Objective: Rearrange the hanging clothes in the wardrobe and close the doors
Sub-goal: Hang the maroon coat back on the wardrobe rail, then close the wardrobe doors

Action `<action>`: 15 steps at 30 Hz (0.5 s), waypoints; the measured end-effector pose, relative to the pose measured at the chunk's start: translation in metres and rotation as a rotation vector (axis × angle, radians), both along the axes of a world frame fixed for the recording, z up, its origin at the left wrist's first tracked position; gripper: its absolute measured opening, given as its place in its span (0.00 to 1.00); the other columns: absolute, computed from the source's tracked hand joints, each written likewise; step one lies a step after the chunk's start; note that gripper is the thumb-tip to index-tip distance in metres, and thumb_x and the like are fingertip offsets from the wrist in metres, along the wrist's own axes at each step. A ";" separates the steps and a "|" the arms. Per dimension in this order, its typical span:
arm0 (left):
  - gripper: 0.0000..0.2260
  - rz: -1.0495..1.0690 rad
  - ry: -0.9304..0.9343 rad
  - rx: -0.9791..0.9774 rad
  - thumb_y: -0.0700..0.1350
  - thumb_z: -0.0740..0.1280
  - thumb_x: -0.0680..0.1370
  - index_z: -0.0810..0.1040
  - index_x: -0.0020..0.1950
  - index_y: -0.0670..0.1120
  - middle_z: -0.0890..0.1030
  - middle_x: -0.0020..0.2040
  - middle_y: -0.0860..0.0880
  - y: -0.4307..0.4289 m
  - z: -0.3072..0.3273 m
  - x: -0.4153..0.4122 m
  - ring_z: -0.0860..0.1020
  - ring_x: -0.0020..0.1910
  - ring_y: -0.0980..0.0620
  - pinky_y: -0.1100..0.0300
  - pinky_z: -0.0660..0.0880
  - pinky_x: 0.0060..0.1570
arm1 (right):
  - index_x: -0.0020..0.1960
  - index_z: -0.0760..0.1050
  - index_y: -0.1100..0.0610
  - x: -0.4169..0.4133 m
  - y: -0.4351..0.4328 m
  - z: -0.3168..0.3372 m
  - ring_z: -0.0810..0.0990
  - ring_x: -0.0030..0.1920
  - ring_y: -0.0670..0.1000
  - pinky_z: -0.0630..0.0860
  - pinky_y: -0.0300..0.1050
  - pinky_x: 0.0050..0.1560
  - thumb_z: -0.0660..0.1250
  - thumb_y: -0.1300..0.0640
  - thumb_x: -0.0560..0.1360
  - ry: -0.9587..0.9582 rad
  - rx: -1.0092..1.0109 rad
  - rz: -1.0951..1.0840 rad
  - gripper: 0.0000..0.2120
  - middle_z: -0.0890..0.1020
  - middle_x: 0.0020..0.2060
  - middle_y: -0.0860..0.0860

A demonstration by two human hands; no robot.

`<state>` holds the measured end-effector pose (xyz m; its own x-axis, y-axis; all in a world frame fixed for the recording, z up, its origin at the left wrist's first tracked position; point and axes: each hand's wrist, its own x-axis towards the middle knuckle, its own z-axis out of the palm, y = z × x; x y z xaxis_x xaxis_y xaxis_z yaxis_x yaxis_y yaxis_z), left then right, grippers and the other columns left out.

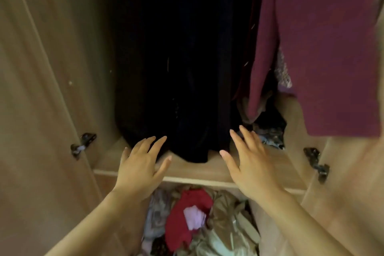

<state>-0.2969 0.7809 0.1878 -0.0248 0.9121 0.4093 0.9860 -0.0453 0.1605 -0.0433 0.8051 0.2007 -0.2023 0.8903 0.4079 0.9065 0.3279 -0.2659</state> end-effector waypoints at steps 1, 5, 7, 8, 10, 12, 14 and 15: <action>0.31 0.009 0.014 -0.004 0.66 0.44 0.74 0.64 0.73 0.55 0.70 0.70 0.50 -0.012 -0.007 -0.005 0.67 0.69 0.47 0.42 0.63 0.66 | 0.76 0.51 0.48 -0.008 -0.009 -0.012 0.47 0.76 0.53 0.55 0.54 0.73 0.36 0.30 0.73 -0.023 -0.016 0.022 0.37 0.49 0.76 0.48; 0.25 0.032 0.029 0.023 0.62 0.53 0.76 0.73 0.65 0.49 0.78 0.58 0.46 -0.068 -0.035 -0.031 0.78 0.54 0.42 0.45 0.74 0.54 | 0.71 0.67 0.55 -0.047 -0.049 -0.047 0.66 0.70 0.60 0.69 0.61 0.63 0.38 0.33 0.76 -0.104 -0.067 0.109 0.37 0.67 0.71 0.55; 0.23 0.047 0.031 0.001 0.61 0.54 0.76 0.73 0.64 0.50 0.78 0.56 0.47 -0.100 -0.051 -0.047 0.78 0.54 0.42 0.44 0.75 0.55 | 0.67 0.72 0.57 -0.071 -0.073 -0.060 0.72 0.65 0.62 0.73 0.62 0.58 0.40 0.36 0.78 -0.133 -0.082 0.136 0.35 0.72 0.67 0.57; 0.22 0.057 0.026 -0.014 0.61 0.54 0.76 0.72 0.64 0.51 0.78 0.57 0.47 -0.117 -0.059 -0.056 0.77 0.56 0.42 0.44 0.74 0.56 | 0.67 0.72 0.57 -0.084 -0.086 -0.067 0.72 0.65 0.61 0.73 0.62 0.59 0.40 0.36 0.78 -0.141 -0.099 0.158 0.35 0.72 0.67 0.57; 0.23 0.086 0.014 -0.062 0.62 0.53 0.77 0.71 0.66 0.52 0.77 0.60 0.49 -0.152 -0.073 -0.077 0.75 0.60 0.45 0.45 0.72 0.59 | 0.68 0.71 0.56 -0.110 -0.112 -0.081 0.71 0.66 0.61 0.71 0.62 0.61 0.42 0.35 0.77 -0.135 -0.122 0.209 0.34 0.71 0.68 0.56; 0.24 0.121 0.007 -0.099 0.63 0.52 0.77 0.71 0.67 0.52 0.76 0.61 0.50 -0.189 -0.085 -0.099 0.74 0.62 0.46 0.44 0.70 0.62 | 0.67 0.72 0.56 -0.137 -0.139 -0.090 0.72 0.65 0.61 0.73 0.62 0.59 0.45 0.36 0.77 -0.120 -0.151 0.245 0.33 0.72 0.67 0.56; 0.25 0.154 -0.017 -0.126 0.63 0.52 0.77 0.71 0.67 0.52 0.76 0.62 0.50 -0.226 -0.093 -0.122 0.73 0.63 0.47 0.44 0.69 0.63 | 0.66 0.73 0.56 -0.167 -0.166 -0.096 0.73 0.64 0.60 0.73 0.61 0.58 0.44 0.36 0.77 -0.110 -0.163 0.270 0.33 0.73 0.66 0.56; 0.25 0.172 -0.032 -0.132 0.63 0.51 0.77 0.71 0.68 0.53 0.76 0.62 0.50 -0.244 -0.097 -0.135 0.73 0.64 0.47 0.44 0.69 0.63 | 0.66 0.72 0.56 -0.183 -0.179 -0.098 0.72 0.65 0.60 0.71 0.59 0.60 0.44 0.35 0.76 -0.098 -0.164 0.288 0.34 0.72 0.67 0.56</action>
